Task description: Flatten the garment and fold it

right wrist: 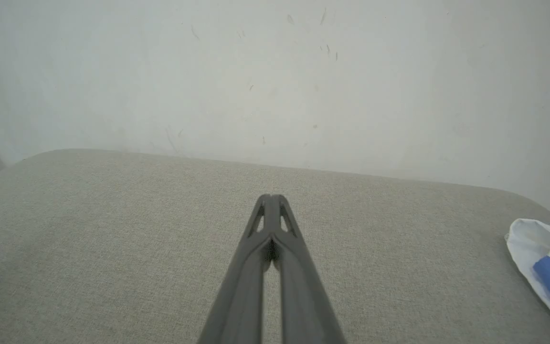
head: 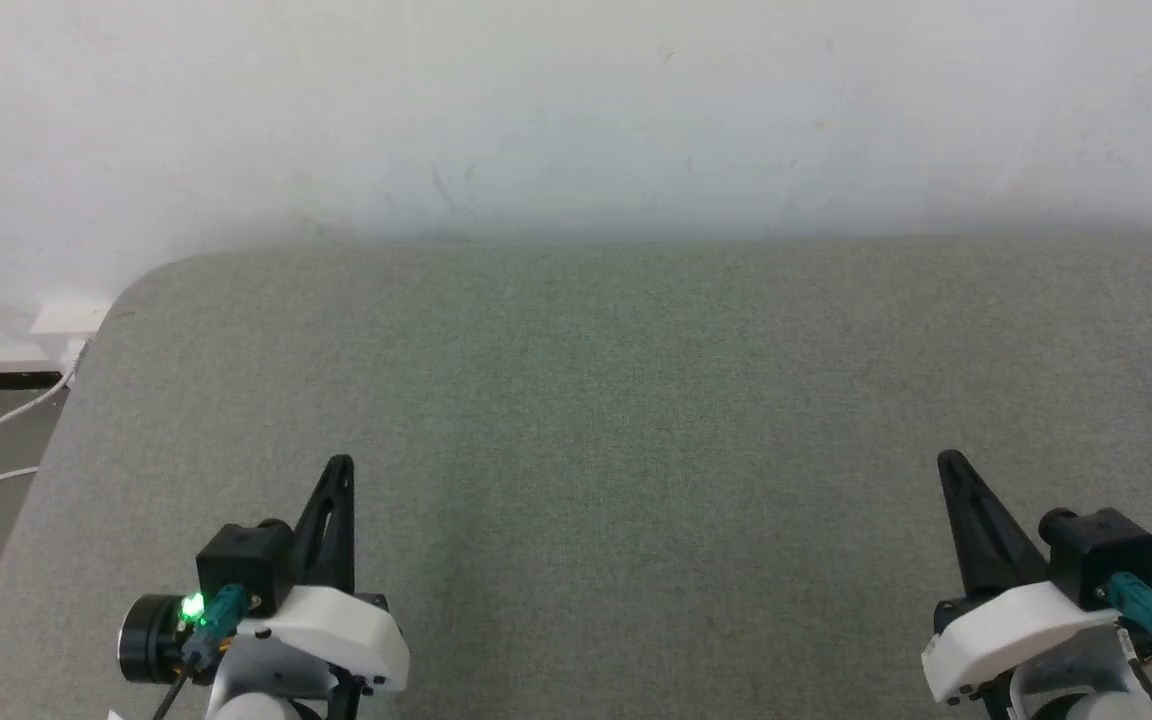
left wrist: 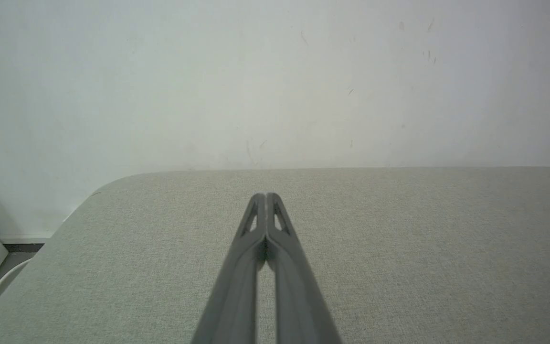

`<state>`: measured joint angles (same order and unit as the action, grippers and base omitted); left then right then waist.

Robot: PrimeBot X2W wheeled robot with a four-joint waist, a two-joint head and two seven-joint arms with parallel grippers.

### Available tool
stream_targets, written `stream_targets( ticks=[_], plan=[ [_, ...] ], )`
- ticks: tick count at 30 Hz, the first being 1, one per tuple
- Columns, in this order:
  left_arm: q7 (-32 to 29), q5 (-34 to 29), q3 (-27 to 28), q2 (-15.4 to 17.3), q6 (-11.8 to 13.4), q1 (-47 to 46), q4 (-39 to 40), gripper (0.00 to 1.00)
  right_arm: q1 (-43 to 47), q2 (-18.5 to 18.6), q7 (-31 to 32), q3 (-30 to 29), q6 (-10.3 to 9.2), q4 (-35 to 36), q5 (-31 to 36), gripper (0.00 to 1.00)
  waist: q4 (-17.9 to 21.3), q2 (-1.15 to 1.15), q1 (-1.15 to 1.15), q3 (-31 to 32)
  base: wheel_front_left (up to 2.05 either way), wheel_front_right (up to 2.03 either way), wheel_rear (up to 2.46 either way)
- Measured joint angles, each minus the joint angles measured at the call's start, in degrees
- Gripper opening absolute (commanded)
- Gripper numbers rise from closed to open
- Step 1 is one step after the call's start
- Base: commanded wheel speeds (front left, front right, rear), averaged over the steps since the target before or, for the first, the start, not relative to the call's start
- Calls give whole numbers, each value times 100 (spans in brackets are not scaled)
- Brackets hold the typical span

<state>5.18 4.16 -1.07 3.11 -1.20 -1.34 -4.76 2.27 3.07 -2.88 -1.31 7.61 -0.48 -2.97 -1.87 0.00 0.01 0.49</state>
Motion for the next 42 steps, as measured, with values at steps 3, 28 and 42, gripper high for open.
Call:
stream_targets(
  ticks=[3,28,42],
  plan=[
    [-23,-32,5,0,1,8,29,0,-3,0,35,7,0,0,16,0,13,0,0,-3,0,0,0],
    [-323,-225,55,-7,59,33,281,0,-88,-1,183,86,-1,9,152,0,120,0,0,-31,0,0,0],
    [-476,-352,79,-11,84,101,420,0,-139,-1,264,122,-1,16,254,0,181,0,-1,-47,0,0,0]
  ],
)
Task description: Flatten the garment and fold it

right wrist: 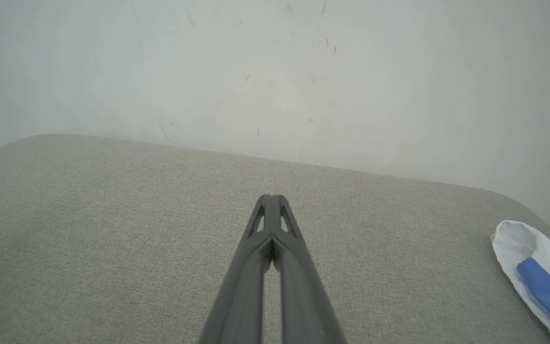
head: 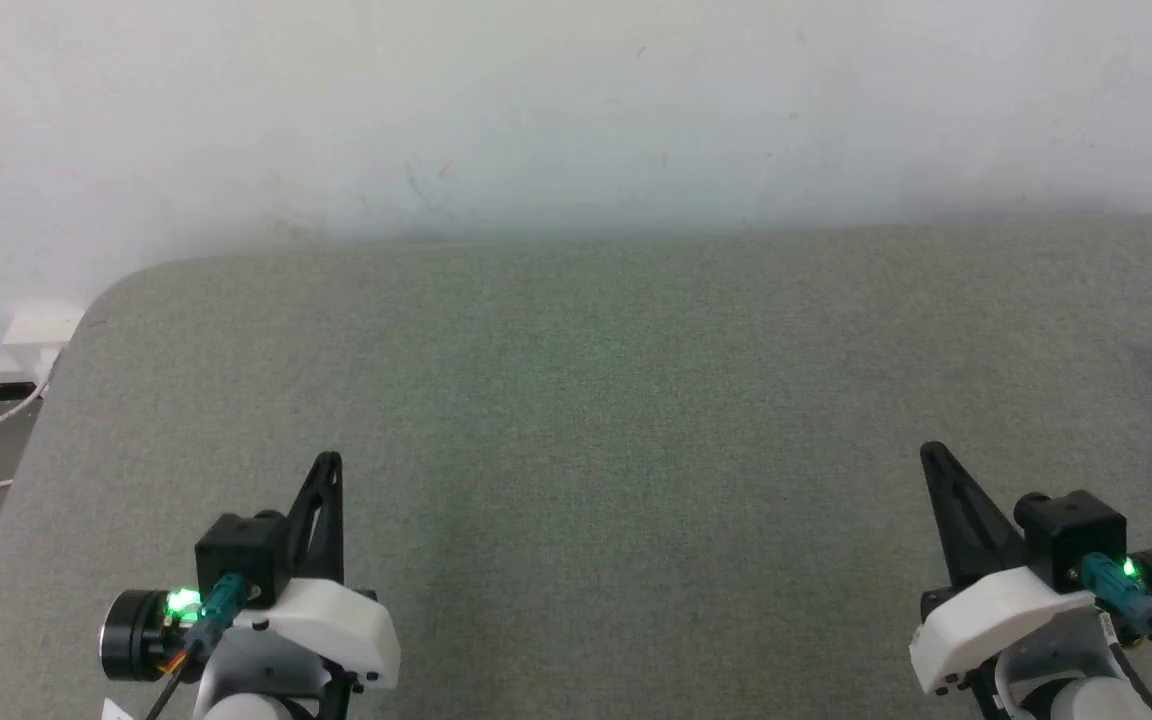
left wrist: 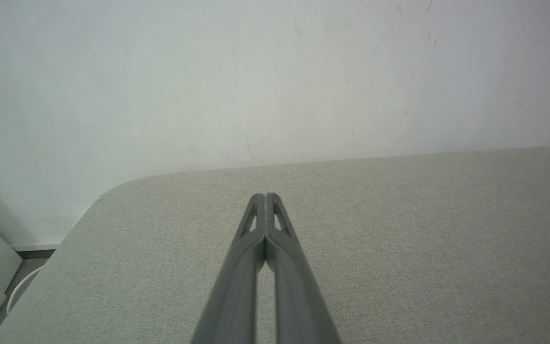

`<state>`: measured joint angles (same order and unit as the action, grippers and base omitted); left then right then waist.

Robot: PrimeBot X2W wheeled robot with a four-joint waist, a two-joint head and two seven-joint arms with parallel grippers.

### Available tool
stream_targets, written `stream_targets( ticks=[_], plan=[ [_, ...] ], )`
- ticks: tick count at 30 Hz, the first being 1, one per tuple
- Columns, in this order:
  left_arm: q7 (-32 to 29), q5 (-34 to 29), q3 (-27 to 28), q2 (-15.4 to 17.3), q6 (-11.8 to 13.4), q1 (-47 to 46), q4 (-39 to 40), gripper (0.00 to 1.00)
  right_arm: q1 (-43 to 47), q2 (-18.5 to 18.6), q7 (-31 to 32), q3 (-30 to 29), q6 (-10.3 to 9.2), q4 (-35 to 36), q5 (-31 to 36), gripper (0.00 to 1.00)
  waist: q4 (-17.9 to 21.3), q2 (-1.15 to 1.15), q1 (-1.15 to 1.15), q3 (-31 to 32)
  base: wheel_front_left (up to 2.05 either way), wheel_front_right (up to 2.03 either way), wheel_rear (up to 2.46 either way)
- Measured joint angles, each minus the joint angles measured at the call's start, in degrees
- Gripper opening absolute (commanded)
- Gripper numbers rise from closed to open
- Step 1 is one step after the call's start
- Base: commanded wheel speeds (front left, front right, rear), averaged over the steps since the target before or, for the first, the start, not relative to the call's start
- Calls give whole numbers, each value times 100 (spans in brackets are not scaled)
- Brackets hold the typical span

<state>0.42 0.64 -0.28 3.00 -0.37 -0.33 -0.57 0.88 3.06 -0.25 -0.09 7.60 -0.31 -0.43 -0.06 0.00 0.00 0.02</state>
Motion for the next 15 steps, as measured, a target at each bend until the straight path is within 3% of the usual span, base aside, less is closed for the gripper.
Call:
stream_targets(
  ticks=[15],
  plan=[
    [-42,-27,4,0,8,0,30,0,-2,-1,22,9,0,4,0,0,7,0,0,-2,0,0,0]
  ],
)
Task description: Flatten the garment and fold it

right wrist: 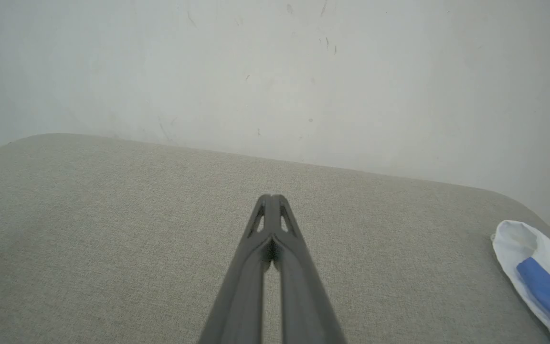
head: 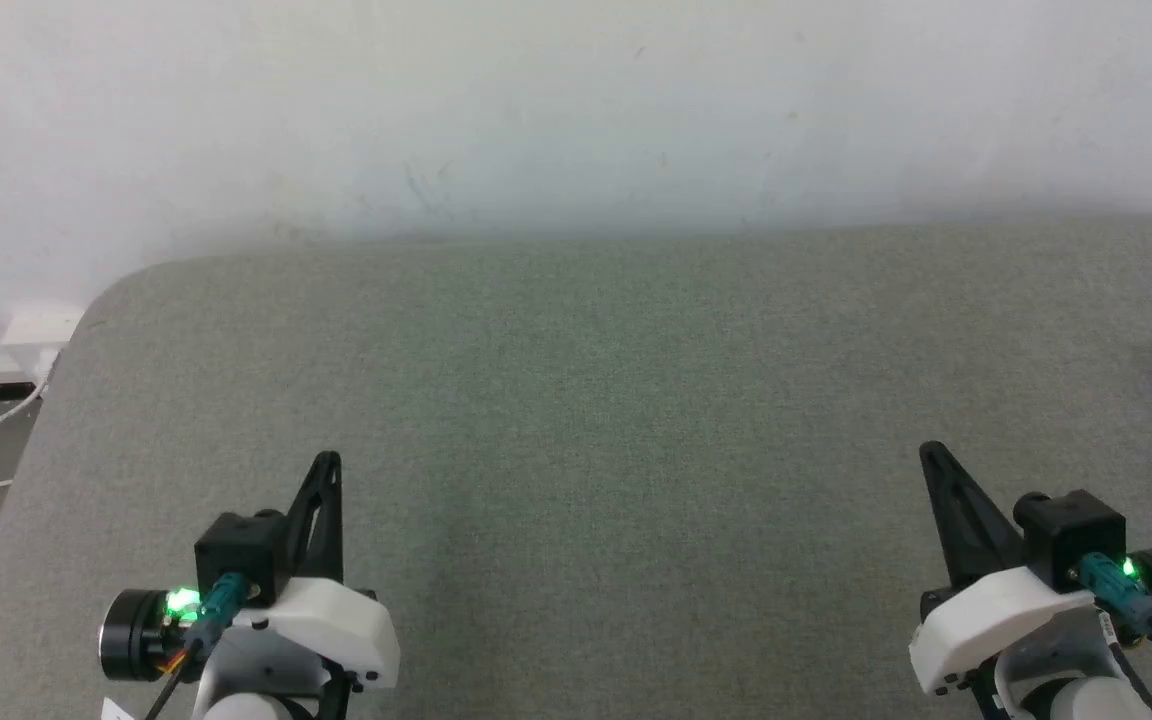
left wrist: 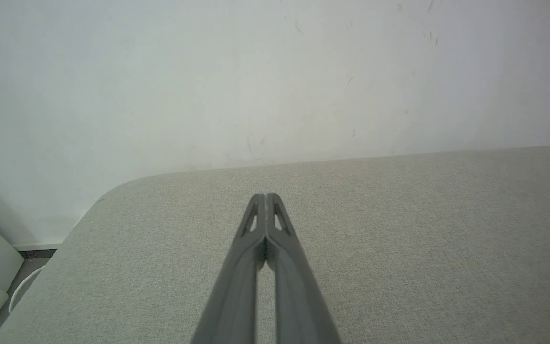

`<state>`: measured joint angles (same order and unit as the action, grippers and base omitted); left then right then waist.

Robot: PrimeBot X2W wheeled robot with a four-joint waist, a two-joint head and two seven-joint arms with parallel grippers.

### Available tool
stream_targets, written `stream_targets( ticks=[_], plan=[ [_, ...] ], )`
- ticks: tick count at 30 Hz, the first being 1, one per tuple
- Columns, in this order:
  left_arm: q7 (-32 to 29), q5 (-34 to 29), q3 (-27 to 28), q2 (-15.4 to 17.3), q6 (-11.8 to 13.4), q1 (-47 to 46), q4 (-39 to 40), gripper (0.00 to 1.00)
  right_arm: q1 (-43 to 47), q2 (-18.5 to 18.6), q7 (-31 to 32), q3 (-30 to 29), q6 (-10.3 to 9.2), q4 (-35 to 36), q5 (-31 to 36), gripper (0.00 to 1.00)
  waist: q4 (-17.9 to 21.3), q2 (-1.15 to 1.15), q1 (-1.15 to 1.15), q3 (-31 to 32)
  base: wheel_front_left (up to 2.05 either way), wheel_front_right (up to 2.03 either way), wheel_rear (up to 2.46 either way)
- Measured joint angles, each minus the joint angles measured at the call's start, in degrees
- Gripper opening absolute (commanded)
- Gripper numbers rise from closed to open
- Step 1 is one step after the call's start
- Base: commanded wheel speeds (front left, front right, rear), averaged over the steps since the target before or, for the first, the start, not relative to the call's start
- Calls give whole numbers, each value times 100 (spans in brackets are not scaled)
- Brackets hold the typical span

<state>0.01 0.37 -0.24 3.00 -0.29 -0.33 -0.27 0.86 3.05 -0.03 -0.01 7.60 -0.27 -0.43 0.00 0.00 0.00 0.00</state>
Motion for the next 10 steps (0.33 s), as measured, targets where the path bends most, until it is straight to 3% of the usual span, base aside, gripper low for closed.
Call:
stream_targets(
  ticks=[10],
  plan=[
    [0,0,1,0,0,0,1,0,-1,0,0,0,0,1,0,0,0,0,0,0,0,0,0]
  ],
)
